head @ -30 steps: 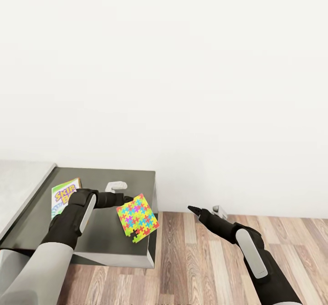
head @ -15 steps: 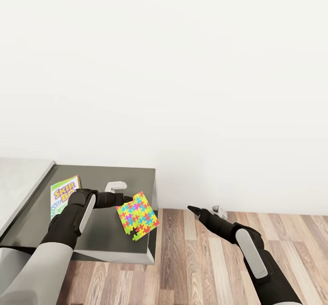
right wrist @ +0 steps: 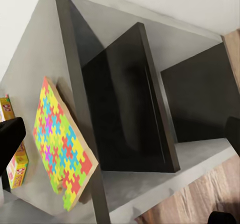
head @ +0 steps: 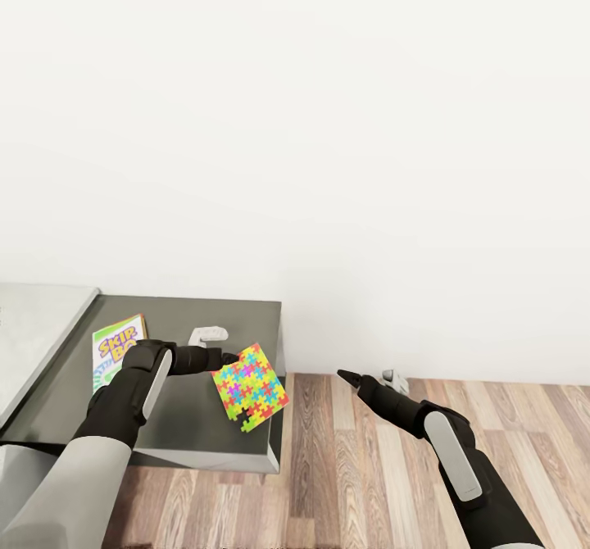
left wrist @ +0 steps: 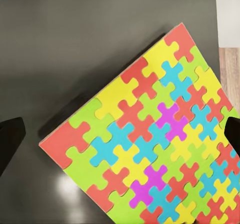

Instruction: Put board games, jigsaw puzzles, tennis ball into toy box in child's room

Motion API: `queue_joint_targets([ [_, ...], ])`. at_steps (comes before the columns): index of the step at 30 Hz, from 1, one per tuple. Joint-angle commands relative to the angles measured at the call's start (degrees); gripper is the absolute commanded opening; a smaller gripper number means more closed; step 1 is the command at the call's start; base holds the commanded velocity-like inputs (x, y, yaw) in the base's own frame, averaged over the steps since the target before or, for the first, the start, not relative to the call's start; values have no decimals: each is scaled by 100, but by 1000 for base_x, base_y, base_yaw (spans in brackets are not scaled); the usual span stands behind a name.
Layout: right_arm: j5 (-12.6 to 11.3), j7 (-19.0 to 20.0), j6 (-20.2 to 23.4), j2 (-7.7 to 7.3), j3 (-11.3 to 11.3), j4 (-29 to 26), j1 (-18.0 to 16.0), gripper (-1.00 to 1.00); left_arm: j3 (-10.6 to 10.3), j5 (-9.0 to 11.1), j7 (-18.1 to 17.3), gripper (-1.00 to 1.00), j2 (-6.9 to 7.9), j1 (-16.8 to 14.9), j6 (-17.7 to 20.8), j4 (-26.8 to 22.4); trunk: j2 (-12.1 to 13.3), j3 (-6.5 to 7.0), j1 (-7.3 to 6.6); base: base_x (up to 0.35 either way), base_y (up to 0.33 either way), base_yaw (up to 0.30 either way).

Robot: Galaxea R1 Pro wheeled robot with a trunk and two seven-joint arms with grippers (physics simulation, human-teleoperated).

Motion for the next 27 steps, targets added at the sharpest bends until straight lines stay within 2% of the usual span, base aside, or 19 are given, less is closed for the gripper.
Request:
queue_joint_targets([
  [1,15,27,32,2,-14,1,-5,100,7,-17,-29,100,-2,-4,30,-4,-10,-18,3,0,6,0],
  [27,14,27,32,-1,-14,12,-6,100,-9,-18,-29,100,-2,-4,36,-4,-10,-260,3,0,1,0],
])
